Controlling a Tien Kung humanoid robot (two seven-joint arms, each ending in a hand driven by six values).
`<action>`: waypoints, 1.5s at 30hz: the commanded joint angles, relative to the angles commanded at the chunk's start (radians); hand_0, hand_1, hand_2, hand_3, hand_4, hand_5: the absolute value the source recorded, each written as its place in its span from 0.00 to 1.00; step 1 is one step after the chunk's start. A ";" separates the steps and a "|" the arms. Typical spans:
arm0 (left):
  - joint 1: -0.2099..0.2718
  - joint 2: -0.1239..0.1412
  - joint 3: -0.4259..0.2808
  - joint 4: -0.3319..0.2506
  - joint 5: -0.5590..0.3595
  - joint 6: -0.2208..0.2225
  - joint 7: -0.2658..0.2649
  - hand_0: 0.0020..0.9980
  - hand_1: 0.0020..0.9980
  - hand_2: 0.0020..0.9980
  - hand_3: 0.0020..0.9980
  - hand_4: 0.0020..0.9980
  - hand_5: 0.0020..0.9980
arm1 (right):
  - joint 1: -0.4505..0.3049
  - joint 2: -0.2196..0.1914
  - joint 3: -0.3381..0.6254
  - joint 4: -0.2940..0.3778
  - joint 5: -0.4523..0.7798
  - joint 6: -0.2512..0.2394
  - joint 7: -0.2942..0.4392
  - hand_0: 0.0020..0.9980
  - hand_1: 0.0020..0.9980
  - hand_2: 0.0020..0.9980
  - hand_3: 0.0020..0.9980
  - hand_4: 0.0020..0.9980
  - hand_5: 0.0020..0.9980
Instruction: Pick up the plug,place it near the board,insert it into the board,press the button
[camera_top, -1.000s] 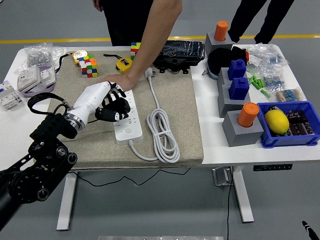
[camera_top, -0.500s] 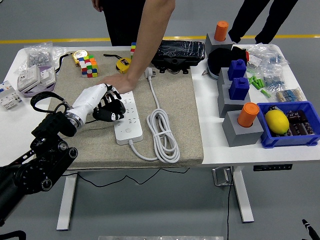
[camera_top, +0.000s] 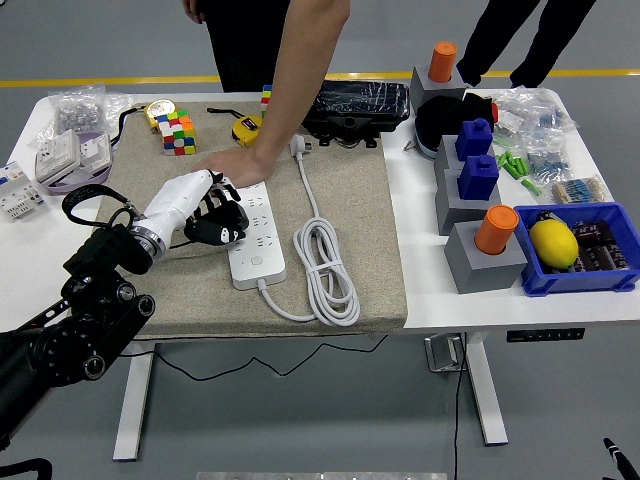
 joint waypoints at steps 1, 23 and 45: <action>-0.001 0.000 0.000 0.003 0.001 0.001 -0.001 0.23 0.33 0.36 0.54 0.85 0.00 | 0.000 0.000 0.000 0.000 0.001 0.000 0.000 0.82 0.76 0.73 0.79 1.00 0.99; -0.039 0.028 0.062 0.048 -0.017 0.013 -0.012 0.24 0.35 0.36 0.54 0.85 0.00 | 0.008 -0.004 -0.004 0.000 0.007 0.000 0.001 0.81 0.76 0.73 0.79 1.00 0.99; -0.158 0.125 0.319 0.028 -0.071 0.019 -0.015 0.24 0.37 0.37 0.54 0.85 0.00 | 0.011 -0.012 -0.019 0.000 0.021 0.000 -0.001 0.81 0.76 0.73 0.79 1.00 0.99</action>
